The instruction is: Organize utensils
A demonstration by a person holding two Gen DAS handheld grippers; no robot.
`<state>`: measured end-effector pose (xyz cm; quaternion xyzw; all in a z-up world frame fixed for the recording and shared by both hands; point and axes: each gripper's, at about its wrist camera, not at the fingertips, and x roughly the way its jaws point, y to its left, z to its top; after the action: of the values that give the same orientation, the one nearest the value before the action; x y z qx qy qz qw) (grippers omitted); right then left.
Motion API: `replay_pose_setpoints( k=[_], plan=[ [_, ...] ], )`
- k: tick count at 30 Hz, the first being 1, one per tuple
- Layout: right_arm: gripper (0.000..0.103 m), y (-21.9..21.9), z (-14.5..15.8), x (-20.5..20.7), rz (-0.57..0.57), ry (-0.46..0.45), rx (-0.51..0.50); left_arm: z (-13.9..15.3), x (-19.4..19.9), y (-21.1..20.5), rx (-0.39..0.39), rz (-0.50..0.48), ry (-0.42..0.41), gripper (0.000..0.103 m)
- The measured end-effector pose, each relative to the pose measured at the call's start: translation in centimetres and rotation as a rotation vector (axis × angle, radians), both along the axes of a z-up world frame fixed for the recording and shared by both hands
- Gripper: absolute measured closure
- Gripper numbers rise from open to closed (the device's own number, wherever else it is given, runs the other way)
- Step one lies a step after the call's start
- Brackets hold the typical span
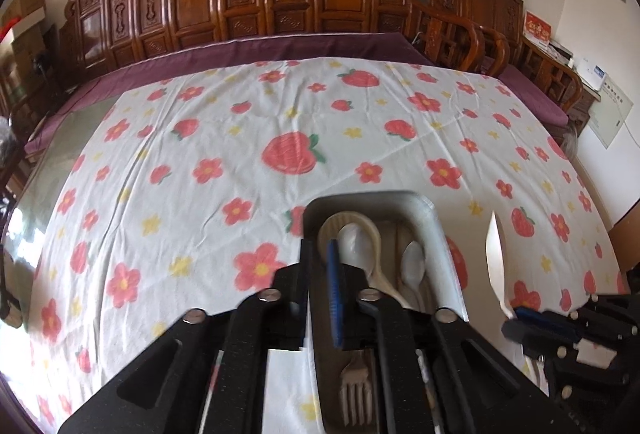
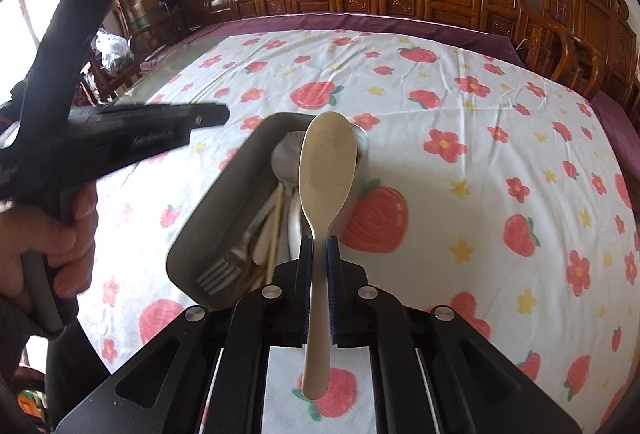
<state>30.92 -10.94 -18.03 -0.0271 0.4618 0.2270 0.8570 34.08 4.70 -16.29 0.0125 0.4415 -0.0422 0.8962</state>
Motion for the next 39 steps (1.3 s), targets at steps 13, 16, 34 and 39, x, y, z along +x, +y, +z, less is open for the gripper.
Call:
replay_pose_setpoints(
  k=[13,16,34,39],
  plan=[
    [0.094,3.9,-1.1,2.2,0.019,0.045,0.056,-0.7,-3.3,5.3,-0.001,0.061,0.03,0.088],
    [0.094,4.5,-1.5,2.3,0.027,0.054,0.054,-0.7,-3.7,5.9,-0.002,0.067,0.032,0.088],
    [0.093,2.7,-0.7,0.7,0.003,0.023,0.057,0.7,-5.4,4.7,-0.004,0.055,0.01,0.088],
    [0.093,0.7,1.0,-1.6,-0.016,-0.015,0.068,1.6,-7.0,3.8,-0.001,0.055,-0.004,0.087]
  ],
)
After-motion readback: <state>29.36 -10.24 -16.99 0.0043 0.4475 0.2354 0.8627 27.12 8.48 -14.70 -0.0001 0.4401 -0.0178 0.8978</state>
